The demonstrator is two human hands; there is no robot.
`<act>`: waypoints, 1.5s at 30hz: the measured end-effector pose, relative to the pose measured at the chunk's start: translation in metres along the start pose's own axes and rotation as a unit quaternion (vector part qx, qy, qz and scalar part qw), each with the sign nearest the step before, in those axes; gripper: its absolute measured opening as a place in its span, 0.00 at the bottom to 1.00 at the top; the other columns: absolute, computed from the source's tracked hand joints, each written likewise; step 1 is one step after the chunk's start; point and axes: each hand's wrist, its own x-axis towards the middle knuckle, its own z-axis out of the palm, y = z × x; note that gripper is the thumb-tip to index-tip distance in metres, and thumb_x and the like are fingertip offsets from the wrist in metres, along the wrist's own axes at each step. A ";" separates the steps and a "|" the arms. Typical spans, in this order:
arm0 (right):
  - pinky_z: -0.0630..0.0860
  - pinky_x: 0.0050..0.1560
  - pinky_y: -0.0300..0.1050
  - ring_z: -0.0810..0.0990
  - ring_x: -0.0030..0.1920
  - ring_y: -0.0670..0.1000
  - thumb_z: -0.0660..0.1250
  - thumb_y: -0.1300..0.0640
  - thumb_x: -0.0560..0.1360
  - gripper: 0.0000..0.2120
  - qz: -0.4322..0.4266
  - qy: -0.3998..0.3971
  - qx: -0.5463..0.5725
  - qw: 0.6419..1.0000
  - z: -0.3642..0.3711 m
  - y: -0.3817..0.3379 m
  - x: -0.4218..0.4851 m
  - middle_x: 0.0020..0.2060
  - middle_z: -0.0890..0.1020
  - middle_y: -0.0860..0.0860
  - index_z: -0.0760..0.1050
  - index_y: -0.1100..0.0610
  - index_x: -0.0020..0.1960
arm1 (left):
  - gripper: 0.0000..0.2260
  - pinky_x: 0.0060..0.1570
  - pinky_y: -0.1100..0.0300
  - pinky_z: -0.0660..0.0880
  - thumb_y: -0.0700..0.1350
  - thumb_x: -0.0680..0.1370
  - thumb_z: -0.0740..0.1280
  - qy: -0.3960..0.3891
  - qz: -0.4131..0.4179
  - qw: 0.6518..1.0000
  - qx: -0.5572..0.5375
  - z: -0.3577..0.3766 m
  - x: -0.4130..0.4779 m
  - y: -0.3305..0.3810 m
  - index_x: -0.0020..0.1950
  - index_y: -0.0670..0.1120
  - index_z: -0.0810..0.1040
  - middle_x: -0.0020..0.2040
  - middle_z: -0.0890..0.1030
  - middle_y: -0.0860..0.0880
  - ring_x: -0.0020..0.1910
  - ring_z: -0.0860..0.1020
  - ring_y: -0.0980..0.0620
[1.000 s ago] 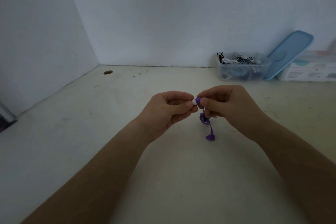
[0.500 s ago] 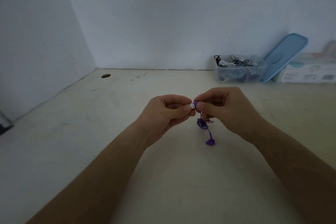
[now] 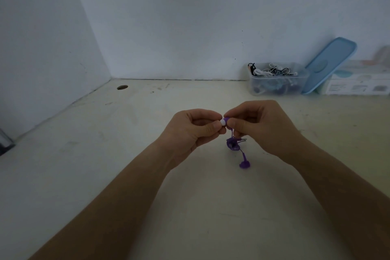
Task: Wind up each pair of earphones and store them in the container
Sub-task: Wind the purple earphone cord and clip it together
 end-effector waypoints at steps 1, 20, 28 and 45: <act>0.80 0.38 0.39 0.82 0.31 0.49 0.72 0.67 0.74 0.06 -0.006 0.001 -0.013 1.000 0.001 0.000 0.000 0.33 0.85 0.53 0.84 0.58 0.46 | 0.13 0.41 0.64 0.80 0.39 0.65 0.73 0.003 0.001 1.000 0.006 0.000 0.000 0.000 0.48 0.39 0.82 0.41 0.86 0.42 0.40 0.84 0.50; 0.81 0.39 0.41 0.81 0.32 0.50 0.72 0.67 0.74 0.05 -0.023 0.014 -0.016 1.000 0.001 0.001 0.001 0.33 0.85 0.54 0.84 0.58 0.46 | 0.13 0.45 0.61 0.81 0.41 0.65 0.74 0.007 0.023 0.999 0.029 -0.001 0.000 0.001 0.49 0.40 0.83 0.44 0.86 0.41 0.43 0.85 0.48; 0.82 0.41 0.47 0.82 0.34 0.51 0.74 0.65 0.72 0.04 -0.027 0.026 -0.020 0.999 0.002 0.001 0.000 0.35 0.85 0.55 0.84 0.58 0.45 | 0.11 0.46 0.61 0.81 0.39 0.68 0.74 0.008 0.027 0.999 0.034 -0.002 0.000 0.002 0.50 0.40 0.83 0.44 0.86 0.40 0.44 0.85 0.47; 0.81 0.41 0.47 0.81 0.34 0.53 0.73 0.68 0.72 0.04 -0.021 0.019 0.034 0.999 0.005 0.004 0.001 0.35 0.85 0.58 0.83 0.60 0.45 | 0.06 0.45 0.60 0.80 0.37 0.71 0.73 0.014 0.045 0.997 0.067 -0.004 0.000 0.001 0.47 0.41 0.84 0.42 0.86 0.41 0.42 0.85 0.47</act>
